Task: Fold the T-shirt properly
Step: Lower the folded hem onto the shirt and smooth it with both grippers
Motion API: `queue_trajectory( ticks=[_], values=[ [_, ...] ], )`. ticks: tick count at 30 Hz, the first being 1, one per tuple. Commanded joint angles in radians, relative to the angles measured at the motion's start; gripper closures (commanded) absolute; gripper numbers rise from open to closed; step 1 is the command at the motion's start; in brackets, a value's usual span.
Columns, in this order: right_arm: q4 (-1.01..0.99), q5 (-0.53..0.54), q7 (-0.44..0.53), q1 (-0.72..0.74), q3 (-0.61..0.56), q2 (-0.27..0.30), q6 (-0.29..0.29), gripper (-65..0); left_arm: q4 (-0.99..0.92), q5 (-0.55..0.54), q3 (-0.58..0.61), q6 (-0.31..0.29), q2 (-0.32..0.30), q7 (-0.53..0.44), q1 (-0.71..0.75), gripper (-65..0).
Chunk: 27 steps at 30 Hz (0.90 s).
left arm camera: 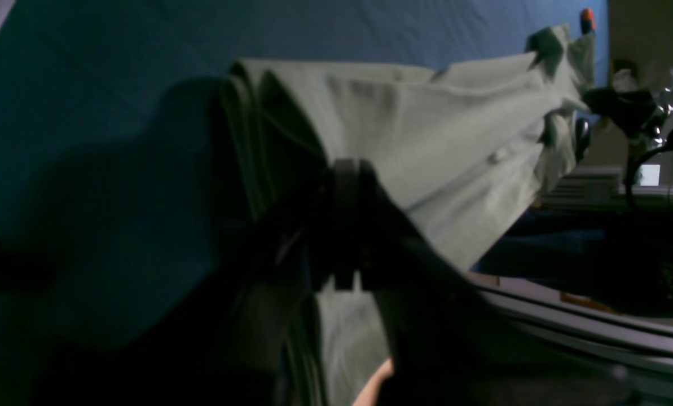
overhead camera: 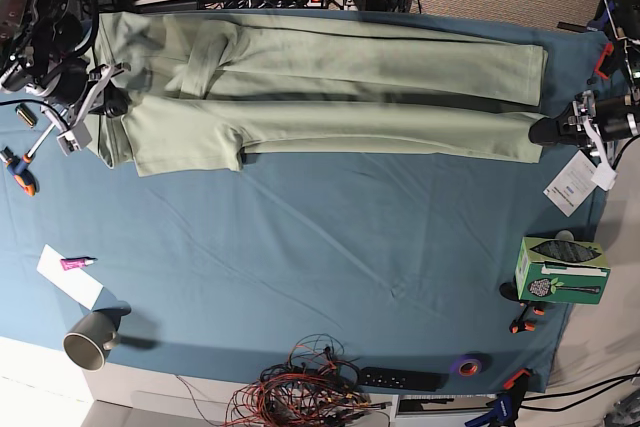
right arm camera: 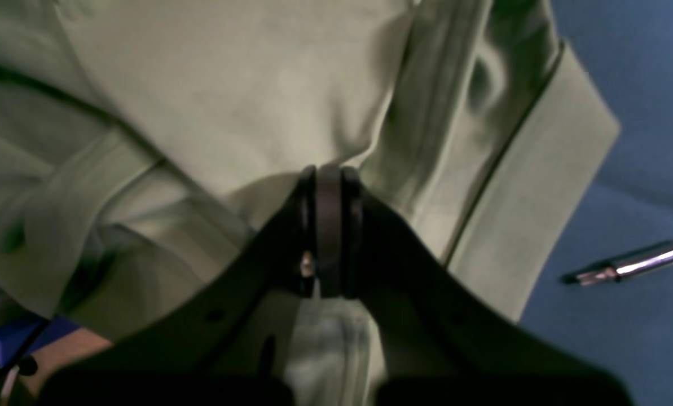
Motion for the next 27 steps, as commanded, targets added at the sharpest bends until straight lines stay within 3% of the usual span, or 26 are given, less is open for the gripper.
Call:
queue_trajectory(
  ticks=[1, 14, 27],
  values=[
    [0.018, 0.013, 0.012, -0.001, 0.011, 0.022, 0.001, 0.0, 0.016, -0.023, -0.006, -0.001, -0.03, -0.003, -0.015, 0.0],
    [0.018, 0.054, -0.076, -0.006, 0.011, 0.022, 0.001, 0.0, 0.016, -0.023, -0.006, -0.001, -0.03, -0.003, 0.001, 0.0],
    [0.018, 0.054, -0.072, -0.082, 0.011, 0.011, 0.001, 0.0, 0.016, -0.023, -0.006, -0.001, -0.03, -0.003, 0.027, 0.0]
  ],
)
